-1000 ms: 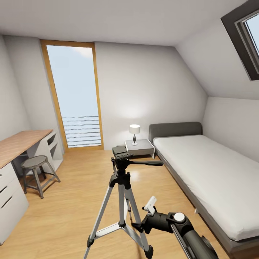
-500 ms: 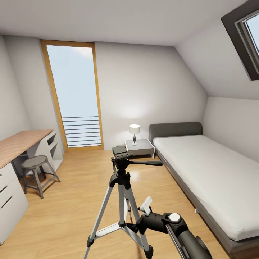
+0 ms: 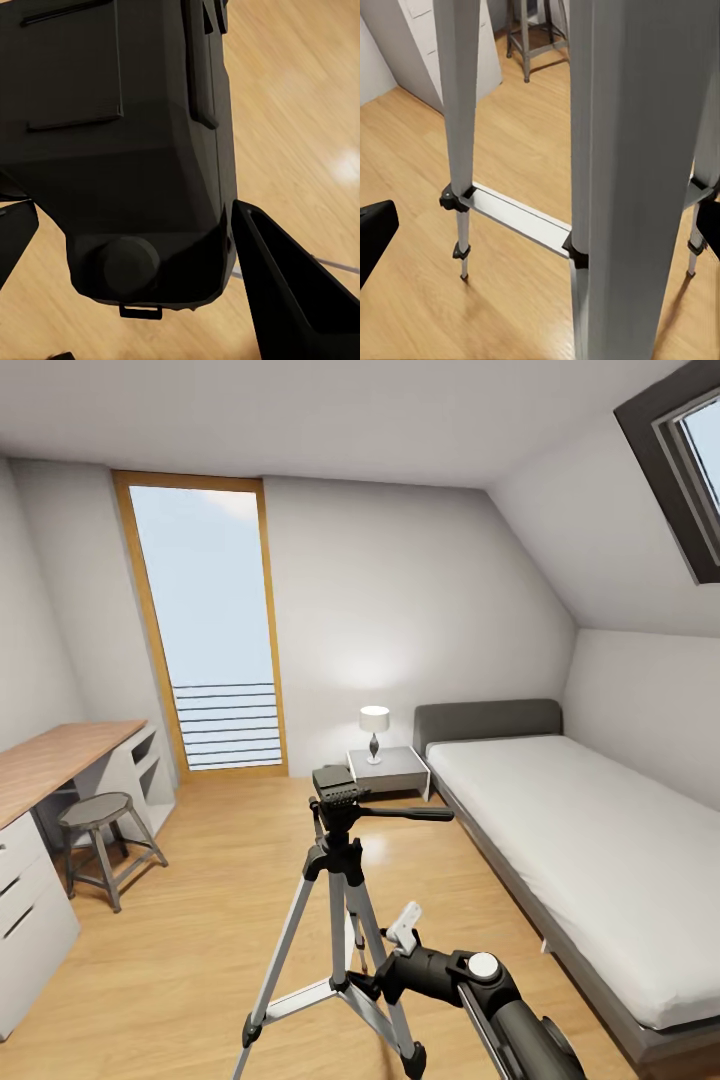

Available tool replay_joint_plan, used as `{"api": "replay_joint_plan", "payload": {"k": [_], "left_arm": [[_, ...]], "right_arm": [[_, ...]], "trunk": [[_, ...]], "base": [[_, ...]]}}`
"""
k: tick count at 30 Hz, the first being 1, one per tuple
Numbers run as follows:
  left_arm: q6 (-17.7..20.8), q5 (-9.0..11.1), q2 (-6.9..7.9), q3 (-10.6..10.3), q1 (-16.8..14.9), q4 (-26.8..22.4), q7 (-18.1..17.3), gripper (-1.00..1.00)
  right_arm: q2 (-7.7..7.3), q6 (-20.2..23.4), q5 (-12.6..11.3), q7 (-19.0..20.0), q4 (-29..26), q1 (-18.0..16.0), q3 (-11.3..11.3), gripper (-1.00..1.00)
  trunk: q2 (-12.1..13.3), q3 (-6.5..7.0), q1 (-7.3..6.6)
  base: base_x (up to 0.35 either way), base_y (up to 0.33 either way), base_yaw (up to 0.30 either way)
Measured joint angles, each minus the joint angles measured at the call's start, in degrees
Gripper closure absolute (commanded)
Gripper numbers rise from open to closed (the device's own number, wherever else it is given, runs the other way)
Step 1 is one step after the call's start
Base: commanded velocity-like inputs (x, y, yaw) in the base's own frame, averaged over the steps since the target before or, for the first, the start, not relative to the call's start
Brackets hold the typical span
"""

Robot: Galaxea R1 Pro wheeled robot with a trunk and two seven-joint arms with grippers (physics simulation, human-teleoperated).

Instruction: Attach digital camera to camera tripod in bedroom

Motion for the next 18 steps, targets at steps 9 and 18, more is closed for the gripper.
{"api": "replay_joint_plan", "payload": {"k": [9,18], "left_arm": [[-0.4,-0.9,0.0,0.1,0.0,-0.1,0.2,1.0],[-0.5,-6.8,0.03,0.0,0.0,-1.2,0.4,1.0]], "right_arm": [[0.03,-1.2,0.0,-0.2,0.0,0.0,0.0,-1.0],[0.04,-1.4,0.0,-0.2,0.0,0.0,0.0,-1.0]], "trunk": [[0.0,0.0,0.0],[0.0,0.0,0.0]], "base": [[0.0,0.0,0.0],[0.0,0.0,0.0]]}}
